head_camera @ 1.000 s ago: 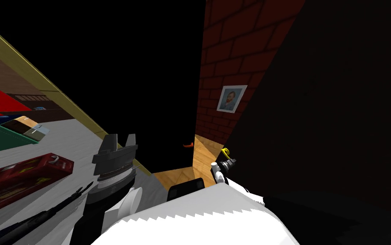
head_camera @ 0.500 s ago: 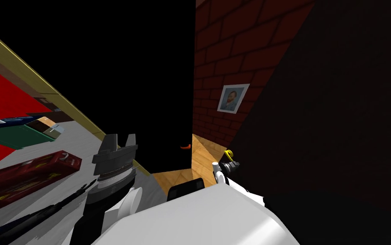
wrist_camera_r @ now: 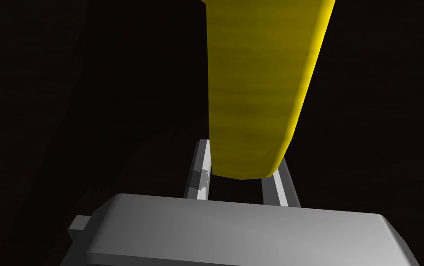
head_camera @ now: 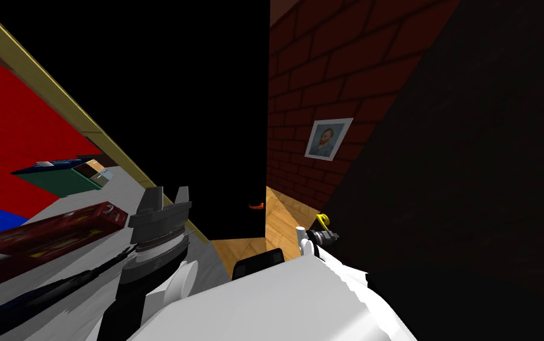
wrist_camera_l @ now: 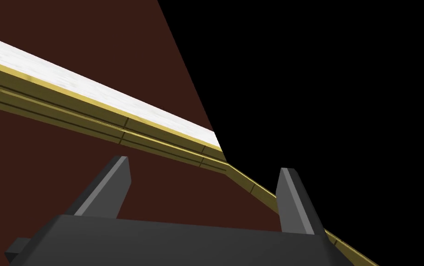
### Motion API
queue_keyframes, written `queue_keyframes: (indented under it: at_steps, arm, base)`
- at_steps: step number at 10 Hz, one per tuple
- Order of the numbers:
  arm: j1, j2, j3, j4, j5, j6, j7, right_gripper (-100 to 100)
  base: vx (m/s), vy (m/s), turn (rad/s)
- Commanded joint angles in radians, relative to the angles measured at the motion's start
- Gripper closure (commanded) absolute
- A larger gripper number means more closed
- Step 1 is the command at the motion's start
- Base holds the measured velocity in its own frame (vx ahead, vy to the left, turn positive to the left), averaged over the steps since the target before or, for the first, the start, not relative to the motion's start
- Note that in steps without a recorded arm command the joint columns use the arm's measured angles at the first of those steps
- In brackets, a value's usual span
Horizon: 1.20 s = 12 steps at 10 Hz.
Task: Push the door open
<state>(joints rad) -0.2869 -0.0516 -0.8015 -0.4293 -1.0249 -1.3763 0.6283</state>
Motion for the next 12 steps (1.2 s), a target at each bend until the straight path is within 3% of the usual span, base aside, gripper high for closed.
queue_keyframes:
  at_steps: [1, 2, 7, 12]
  arm:
    - [-0.009, -0.002, -0.003, -0.035, -0.006, -0.001, 0.017, 100]
    - [-0.013, 0.001, -0.028, -0.034, -0.032, -0.022, 0.030, 100]
    - [-0.013, 0.001, -0.028, -0.034, -0.032, -0.022, 0.030, 100]
    - [-0.023, 0.017, -0.094, -0.030, -0.102, -0.079, 0.067, 100]
  base:
    - [0.028, -0.092, 0.115]
    - [0.043, -0.088, 0.210]
    - [0.010, -0.029, 0.016]
    - [0.028, -0.123, 0.153]
